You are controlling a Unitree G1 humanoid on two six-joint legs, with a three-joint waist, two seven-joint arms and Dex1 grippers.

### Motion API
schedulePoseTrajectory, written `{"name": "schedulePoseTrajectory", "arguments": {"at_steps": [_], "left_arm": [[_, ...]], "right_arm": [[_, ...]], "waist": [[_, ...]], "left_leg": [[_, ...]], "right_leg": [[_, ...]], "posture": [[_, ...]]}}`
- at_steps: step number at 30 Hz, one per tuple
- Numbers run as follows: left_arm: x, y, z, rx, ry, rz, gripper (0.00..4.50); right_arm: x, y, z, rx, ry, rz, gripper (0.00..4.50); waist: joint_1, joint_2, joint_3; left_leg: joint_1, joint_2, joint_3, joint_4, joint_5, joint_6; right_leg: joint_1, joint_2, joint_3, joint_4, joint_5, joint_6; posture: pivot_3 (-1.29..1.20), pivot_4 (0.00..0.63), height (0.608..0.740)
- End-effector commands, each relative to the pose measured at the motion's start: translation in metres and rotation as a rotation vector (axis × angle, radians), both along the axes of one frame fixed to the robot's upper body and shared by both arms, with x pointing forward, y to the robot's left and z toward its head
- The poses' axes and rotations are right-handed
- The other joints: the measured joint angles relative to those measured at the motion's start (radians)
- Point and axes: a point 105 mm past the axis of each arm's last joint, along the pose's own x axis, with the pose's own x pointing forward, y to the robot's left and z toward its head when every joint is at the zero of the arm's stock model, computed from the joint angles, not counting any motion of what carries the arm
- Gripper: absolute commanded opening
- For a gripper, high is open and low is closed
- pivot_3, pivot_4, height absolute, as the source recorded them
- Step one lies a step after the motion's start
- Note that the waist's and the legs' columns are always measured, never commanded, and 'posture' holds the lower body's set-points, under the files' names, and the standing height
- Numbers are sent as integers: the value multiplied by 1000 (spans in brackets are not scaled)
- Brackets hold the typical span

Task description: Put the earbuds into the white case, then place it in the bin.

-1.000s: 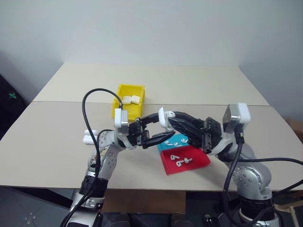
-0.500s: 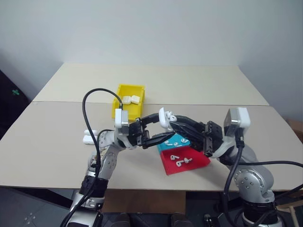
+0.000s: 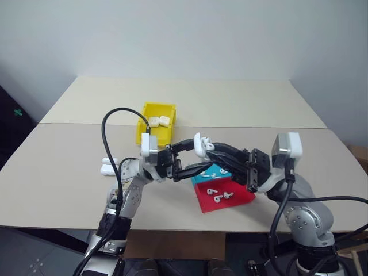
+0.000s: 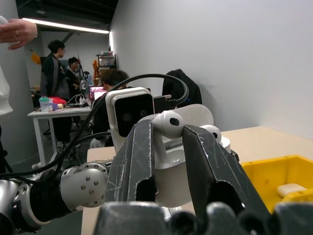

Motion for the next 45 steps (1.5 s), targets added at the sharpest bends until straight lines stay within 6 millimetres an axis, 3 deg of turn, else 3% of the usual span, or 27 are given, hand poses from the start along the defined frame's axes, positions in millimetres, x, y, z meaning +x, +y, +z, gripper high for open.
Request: {"name": "schedulePoseTrajectory", "arguments": {"at_steps": [1,11,14,16,18,21,26,27,37,45], "left_arm": [[-4,-1,9,-27,-48,-9,2778],[0,1,5,9,-44,-8,2778],[2,-1,0,32,-29,-5,2778],[7,-10,1,27,-33,5,2778],[10,-16,2,28,-38,19,2778],[12,-21,2,23,-53,9,2778],[17,-26,5,18,-75,24,2778],[18,-26,5,19,-76,28,2778],[23,-25,4,22,-98,46,2778],[20,-20,7,1,-107,50,2778]], "right_arm": [[0,7,-4,-50,-42,-41,2351],[0,-11,2,-59,-110,-100,2351],[-3,-22,23,-84,-157,-122,2351],[0,-21,47,-167,-217,-179,2351],[6,-18,56,-252,-215,-225,2351],[16,-14,61,-396,-216,-273,1851],[9,2,75,-487,-294,-274,208],[8,5,75,-509,-292,-270,37],[4,23,52,-694,-373,-253,37],[8,18,43,-721,-362,-261,37]], "waist": [[-2,0,0],[2,0,0],[2,0,0],[1,0,0],[0,0,0],[2,-1,-1],[0,-1,-1],[2,-1,-1],[3,-1,-1],[2,-1,-1]], "left_leg": [[0,0,0,0,0,0],[0,0,0,0,0,0],[0,0,0,0,0,0],[0,-1,0,0,0,0],[0,-1,1,1,0,0],[0,-1,-1,-1,0,1],[-2,-1,-1,-1,0,1],[-2,-2,-1,-1,0,1],[-3,-2,-1,-1,0,1],[-2,-2,-1,0,0,1]], "right_leg": [[0,0,0,0,0,0],[0,0,0,-1,0,0],[0,0,0,0,0,0],[0,-1,0,0,0,0],[-1,-1,1,0,0,0],[0,0,0,-1,0,0],[-2,-1,0,-2,0,0],[-2,-1,0,-2,0,0],[-2,-2,-1,-2,0,0],[-1,-2,-1,-2,0,1]], "posture": [[0,150,740],[0,150,740],[0,150,740],[0,150,740],[0,150,740],[0,150,740],[0,150,740],[0,150,740],[0,150,740],[0,150,740]]}}
